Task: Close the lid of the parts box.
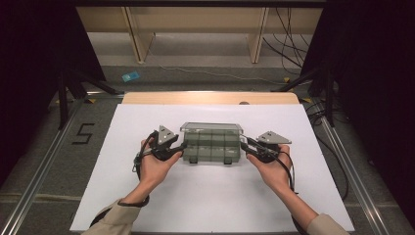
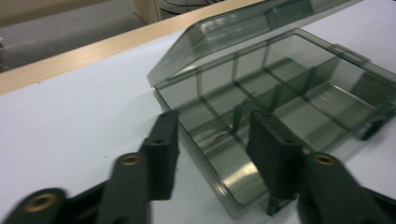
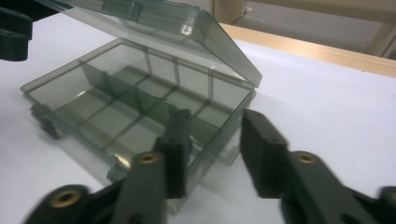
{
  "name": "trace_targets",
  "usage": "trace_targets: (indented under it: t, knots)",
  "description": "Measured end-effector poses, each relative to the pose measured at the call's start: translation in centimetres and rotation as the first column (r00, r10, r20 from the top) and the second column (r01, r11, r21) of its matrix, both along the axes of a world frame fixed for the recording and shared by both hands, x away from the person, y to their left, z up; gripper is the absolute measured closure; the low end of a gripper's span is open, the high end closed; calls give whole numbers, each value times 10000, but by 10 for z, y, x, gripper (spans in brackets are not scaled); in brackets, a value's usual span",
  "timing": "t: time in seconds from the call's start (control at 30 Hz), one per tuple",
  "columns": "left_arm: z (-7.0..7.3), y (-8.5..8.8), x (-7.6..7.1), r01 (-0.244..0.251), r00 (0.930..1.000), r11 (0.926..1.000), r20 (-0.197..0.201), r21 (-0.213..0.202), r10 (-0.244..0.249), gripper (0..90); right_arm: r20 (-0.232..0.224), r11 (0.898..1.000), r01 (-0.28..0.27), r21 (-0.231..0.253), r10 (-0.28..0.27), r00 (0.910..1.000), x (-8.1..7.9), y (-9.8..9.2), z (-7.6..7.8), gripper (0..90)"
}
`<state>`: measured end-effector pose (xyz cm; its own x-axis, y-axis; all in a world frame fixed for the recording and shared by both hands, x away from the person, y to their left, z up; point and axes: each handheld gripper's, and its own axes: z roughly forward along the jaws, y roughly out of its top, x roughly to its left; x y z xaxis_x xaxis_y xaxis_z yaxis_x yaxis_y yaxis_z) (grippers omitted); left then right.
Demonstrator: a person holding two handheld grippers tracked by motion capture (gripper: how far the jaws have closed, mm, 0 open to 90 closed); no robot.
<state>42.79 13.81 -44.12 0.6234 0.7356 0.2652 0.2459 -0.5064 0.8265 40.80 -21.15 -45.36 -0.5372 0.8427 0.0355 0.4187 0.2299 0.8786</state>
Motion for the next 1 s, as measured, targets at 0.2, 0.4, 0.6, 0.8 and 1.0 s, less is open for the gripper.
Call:
trace_targets:
  t: [0.2, 0.4, 0.6, 0.8, 1.0]
  knots:
    - [4, 3, -8, 145, 9996, 9996, -232, 240, -140, 237, -28, 9984, -556, 68, 556, 9984, -5, -15, 1, 447]
    - [5, 3, -17, 222, 9992, 9997, -335, 144, -217, 166, -282, 9970, -641, 427, 653, 9975, -8, -23, 5, 326]
    - [16, 5, -17, 244, 9993, 9997, -284, 18, -243, 165, 78, 9962, -721, 491, 718, 9974, -7, -25, 12, 292]
    - [23, 2, -17, 148, 9994, 9998, -302, 161, -143, 174, -178, 9937, -936, 616, 948, 9953, -8, -19, 18, 287]
    - [33, 2, -17, 53, 9997, 9999, -218, 117, -50, 185, -2, 9921, -1174, 448, 1175, 9931, -9, -14, 29, 281]
